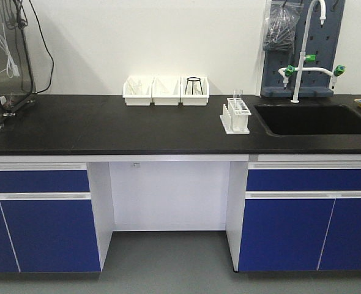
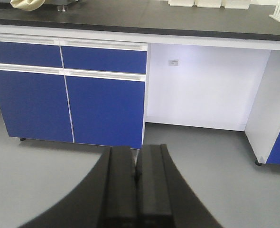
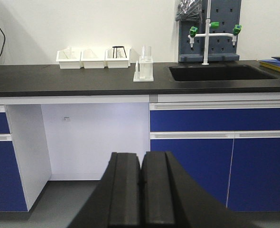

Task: Flip and reinsert test tube from rack
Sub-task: 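Drive the base toward the white test-tube rack on the bench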

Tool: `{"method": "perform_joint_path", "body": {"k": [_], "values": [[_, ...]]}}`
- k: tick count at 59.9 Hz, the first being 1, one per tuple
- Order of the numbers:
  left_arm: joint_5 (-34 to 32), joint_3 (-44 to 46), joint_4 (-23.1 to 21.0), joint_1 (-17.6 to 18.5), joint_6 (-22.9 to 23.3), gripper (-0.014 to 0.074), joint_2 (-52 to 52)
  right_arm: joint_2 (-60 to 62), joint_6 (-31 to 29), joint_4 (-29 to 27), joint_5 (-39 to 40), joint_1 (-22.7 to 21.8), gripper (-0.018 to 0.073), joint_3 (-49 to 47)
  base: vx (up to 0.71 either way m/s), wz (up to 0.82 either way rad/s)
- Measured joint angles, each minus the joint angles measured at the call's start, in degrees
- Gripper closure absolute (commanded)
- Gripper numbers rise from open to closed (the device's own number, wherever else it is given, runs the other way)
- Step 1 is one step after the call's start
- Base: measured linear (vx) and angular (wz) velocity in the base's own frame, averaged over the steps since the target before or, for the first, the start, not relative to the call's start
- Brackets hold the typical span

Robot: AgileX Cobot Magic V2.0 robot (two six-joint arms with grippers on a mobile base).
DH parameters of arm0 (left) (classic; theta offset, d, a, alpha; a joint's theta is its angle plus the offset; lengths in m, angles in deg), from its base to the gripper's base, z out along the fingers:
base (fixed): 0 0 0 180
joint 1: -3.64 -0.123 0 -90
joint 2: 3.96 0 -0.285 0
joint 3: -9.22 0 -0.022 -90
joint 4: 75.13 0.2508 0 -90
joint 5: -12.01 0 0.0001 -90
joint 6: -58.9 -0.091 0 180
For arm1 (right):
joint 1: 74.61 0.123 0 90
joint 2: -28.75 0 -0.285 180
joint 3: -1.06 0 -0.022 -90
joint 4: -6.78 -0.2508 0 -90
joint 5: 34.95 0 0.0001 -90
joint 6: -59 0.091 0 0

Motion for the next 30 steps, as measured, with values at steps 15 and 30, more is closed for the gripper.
{"method": "perform_joint_path", "body": {"k": [15, 30], "values": [[0.0, 0.0, 0.0, 0.0, 0.0, 0.0603, 0.0, 0.0, 0.0, 0.0, 0.0, 0.0, 0.0571, 0.0, 0.0, 0.0], [0.0, 0.0, 0.0, 0.0, 0.0, 0.0603, 0.0, 0.0, 0.0, 0.0, 0.0, 0.0, 0.0571, 0.0, 0.0, 0.0]]}}
